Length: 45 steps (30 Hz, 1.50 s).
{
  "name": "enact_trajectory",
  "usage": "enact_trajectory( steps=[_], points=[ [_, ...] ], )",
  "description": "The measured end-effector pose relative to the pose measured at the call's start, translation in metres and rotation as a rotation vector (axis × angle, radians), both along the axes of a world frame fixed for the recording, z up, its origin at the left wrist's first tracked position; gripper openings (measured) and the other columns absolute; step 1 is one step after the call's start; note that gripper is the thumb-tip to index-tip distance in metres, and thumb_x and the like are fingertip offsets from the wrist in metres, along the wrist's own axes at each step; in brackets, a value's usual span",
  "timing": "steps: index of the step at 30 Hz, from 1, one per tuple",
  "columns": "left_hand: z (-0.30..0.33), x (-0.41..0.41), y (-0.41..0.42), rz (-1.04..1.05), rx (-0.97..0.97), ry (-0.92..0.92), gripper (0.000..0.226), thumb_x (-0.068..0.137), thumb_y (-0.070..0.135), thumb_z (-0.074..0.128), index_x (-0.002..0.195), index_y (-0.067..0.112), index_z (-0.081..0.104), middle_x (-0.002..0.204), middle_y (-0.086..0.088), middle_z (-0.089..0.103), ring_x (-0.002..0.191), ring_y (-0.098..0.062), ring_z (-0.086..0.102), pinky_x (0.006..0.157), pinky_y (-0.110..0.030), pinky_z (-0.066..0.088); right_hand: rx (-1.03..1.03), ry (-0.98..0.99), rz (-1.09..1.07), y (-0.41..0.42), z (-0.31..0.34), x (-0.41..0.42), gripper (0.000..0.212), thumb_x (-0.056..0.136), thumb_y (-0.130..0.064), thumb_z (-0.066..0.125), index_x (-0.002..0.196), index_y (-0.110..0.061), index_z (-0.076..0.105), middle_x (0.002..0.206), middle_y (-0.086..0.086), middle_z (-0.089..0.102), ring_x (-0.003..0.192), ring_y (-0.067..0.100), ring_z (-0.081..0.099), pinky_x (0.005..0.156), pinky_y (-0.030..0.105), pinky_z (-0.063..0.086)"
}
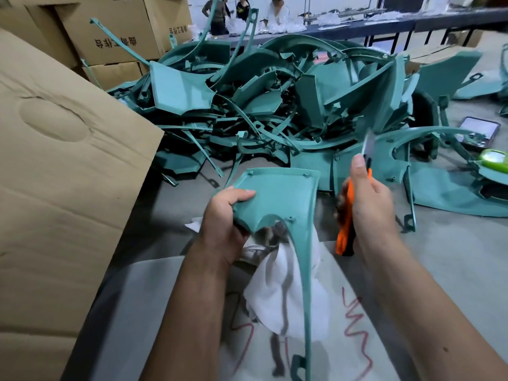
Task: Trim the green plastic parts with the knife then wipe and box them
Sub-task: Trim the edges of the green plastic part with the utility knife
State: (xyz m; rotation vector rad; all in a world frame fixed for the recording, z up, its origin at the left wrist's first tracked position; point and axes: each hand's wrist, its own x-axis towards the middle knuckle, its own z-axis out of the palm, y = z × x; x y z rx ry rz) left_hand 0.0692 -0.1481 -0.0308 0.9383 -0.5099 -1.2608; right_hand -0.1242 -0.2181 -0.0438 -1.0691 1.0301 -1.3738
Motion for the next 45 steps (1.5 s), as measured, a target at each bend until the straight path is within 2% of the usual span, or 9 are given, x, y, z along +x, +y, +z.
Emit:
enact_trajectory(
  steps=[3, 6, 9, 15, 20, 27, 30, 36, 45],
  points=[
    [0.004, 0.003, 0.004, 0.089, 0.056, 0.022, 0.023, 0.09, 0.008, 0.049, 0.087, 0.004, 0.071, 0.073, -0.008, 0.074, 0.057, -0.02, 0.07, 0.042, -0.021, 0.048, -0.155, 0.243, 0.027, 0.006, 0.0, 0.004, 0.063, 0.102, -0.067, 0.042, 0.073, -0.011, 0.046, 0.061, 0.003, 0.045, 0.051, 0.012, 0.04, 0.047, 0.026, 0.035],
    [0.007, 0.002, 0.006, 0.122, 0.063, 0.041, 0.017, 0.091, 0.009, 0.047, 0.085, 0.007, 0.063, 0.063, -0.004, 0.067, 0.046, -0.016, 0.063, 0.037, -0.017, 0.04, -0.445, 0.706, -0.085, 0.012, -0.003, 0.006, 0.042, 0.108, -0.042, 0.051, 0.071, -0.025, 0.041, 0.057, -0.01, 0.045, 0.049, 0.003, 0.045, 0.047, 0.015, 0.032],
    [0.008, 0.002, 0.006, 0.124, 0.049, 0.065, 0.018, 0.091, 0.009, 0.047, 0.081, 0.006, 0.062, 0.062, -0.004, 0.066, 0.045, -0.017, 0.062, 0.037, -0.016, 0.041, -0.528, 0.936, -0.169, 0.013, -0.006, 0.007, 0.033, 0.105, -0.046, 0.054, 0.082, -0.023, 0.051, 0.061, -0.007, 0.051, 0.054, 0.008, 0.048, 0.049, 0.023, 0.028],
    [0.011, 0.001, 0.007, 0.145, 0.046, 0.097, 0.014, 0.091, 0.008, 0.046, 0.085, 0.006, 0.059, 0.06, -0.003, 0.064, 0.043, -0.015, 0.059, 0.036, -0.016, 0.038, -0.613, 0.884, -0.165, 0.01, -0.007, 0.003, 0.033, 0.102, -0.047, 0.058, 0.083, -0.021, 0.057, 0.058, -0.005, 0.051, 0.052, 0.01, 0.048, 0.051, 0.028, 0.03],
    [0.013, 0.0, 0.005, 0.169, 0.016, 0.2, 0.018, 0.093, 0.005, 0.048, 0.09, 0.005, 0.065, 0.073, -0.007, 0.072, 0.056, -0.018, 0.068, 0.046, -0.02, 0.049, -0.692, 0.777, -0.09, 0.014, -0.004, 0.006, 0.03, 0.103, -0.046, 0.057, 0.082, -0.024, 0.057, 0.059, -0.01, 0.049, 0.058, 0.01, 0.052, 0.052, 0.014, 0.031],
    [0.013, 0.002, 0.003, 0.195, 0.021, 0.335, 0.015, 0.095, 0.003, 0.047, 0.1, 0.0, 0.061, 0.074, -0.01, 0.07, 0.056, -0.017, 0.069, 0.048, -0.019, 0.052, -0.802, 0.641, 0.046, 0.019, -0.002, 0.01, 0.029, 0.104, -0.038, 0.061, 0.081, -0.022, 0.057, 0.062, -0.007, 0.049, 0.054, 0.014, 0.051, 0.05, 0.03, 0.038],
    [0.012, 0.004, 0.002, 0.222, 0.021, 0.414, 0.012, 0.096, 0.001, 0.045, 0.093, 0.0, 0.056, 0.072, -0.011, 0.063, 0.047, -0.014, 0.063, 0.042, -0.017, 0.047, -0.828, 0.579, 0.143, 0.021, 0.0, 0.008, 0.027, 0.105, -0.037, 0.062, 0.082, -0.023, 0.059, 0.062, -0.008, 0.052, 0.054, 0.009, 0.058, 0.051, 0.017, 0.036],
    [0.009, 0.014, 0.002, 0.295, 0.057, 0.503, 0.011, 0.097, 0.003, 0.044, 0.101, -0.001, 0.054, 0.081, -0.013, 0.056, 0.05, -0.012, 0.054, 0.037, -0.016, 0.041, -0.873, 0.565, 0.224, 0.022, 0.002, 0.009, 0.035, 0.104, -0.039, 0.062, 0.077, -0.017, 0.062, 0.061, -0.003, 0.051, 0.053, 0.017, 0.049, 0.049, 0.033, 0.038],
    [0.006, 0.019, 0.003, 0.181, 0.099, 0.308, 0.02, 0.084, 0.006, 0.05, 0.1, -0.001, 0.059, 0.068, -0.008, 0.062, 0.048, -0.012, 0.055, 0.04, -0.017, 0.041, -0.874, 0.469, 0.071, 0.029, 0.008, 0.01, 0.037, 0.105, -0.03, 0.058, 0.071, -0.017, 0.055, 0.057, -0.003, 0.046, 0.05, 0.013, 0.044, 0.049, 0.023, 0.031]
  ],
)
